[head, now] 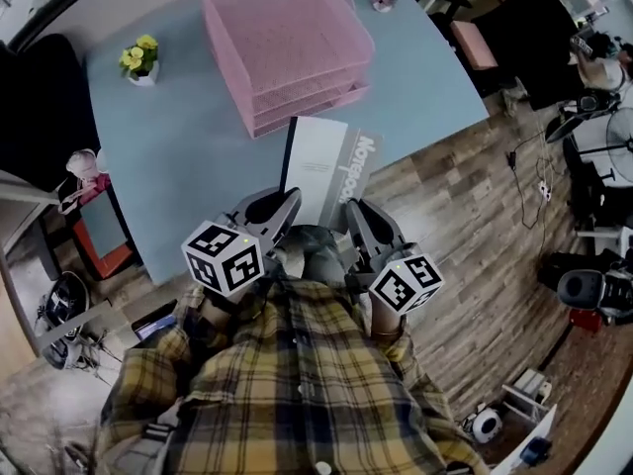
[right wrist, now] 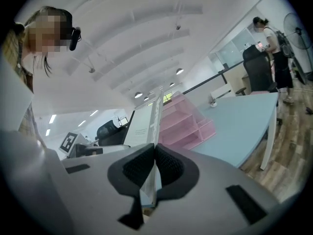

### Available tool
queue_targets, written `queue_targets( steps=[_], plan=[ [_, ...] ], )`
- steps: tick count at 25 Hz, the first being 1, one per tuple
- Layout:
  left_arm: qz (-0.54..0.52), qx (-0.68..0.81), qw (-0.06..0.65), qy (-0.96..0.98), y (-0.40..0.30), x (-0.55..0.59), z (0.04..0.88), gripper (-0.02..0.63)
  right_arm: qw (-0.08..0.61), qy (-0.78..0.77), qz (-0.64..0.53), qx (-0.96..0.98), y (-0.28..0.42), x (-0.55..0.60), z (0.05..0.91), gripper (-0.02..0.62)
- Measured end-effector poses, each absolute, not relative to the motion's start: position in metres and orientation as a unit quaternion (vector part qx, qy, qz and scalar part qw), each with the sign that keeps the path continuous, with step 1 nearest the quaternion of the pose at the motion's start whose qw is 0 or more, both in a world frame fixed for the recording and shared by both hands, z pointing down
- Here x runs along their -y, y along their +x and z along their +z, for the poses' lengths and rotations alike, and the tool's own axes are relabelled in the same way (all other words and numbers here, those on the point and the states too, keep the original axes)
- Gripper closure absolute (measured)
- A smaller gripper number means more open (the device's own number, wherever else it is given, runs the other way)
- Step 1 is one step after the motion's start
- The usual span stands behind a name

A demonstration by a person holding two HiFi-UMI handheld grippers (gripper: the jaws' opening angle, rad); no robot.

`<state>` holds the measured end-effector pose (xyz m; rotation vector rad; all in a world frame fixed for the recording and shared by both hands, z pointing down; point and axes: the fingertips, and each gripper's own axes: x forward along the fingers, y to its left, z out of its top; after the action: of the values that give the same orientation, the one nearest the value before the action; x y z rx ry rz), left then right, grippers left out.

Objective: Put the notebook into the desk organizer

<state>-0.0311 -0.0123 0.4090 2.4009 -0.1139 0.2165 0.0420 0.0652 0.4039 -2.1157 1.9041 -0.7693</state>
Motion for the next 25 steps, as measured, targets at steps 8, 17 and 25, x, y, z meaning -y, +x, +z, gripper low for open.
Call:
queue_targets(
  steps=[8, 17, 25],
  plan=[
    [0.043, 0.138, 0.373, 0.917, 0.012, 0.050, 0.409, 0.592, 0.062, -0.642, -0.264, -0.717, 0.099, -0.011, 0.403, 0.580],
    [0.008, 0.262, 0.362, 0.895, 0.044, 0.063, 0.401, 0.593, 0.045, -0.538, -0.269, -0.797, 0.144, 0.028, 0.399, 0.580],
    [-0.008, 0.340, 0.354, 0.871, 0.049, 0.054, 0.402, 0.592, 0.035, -0.465, -0.278, -0.840, 0.152, 0.035, 0.403, 0.580]
  ],
)
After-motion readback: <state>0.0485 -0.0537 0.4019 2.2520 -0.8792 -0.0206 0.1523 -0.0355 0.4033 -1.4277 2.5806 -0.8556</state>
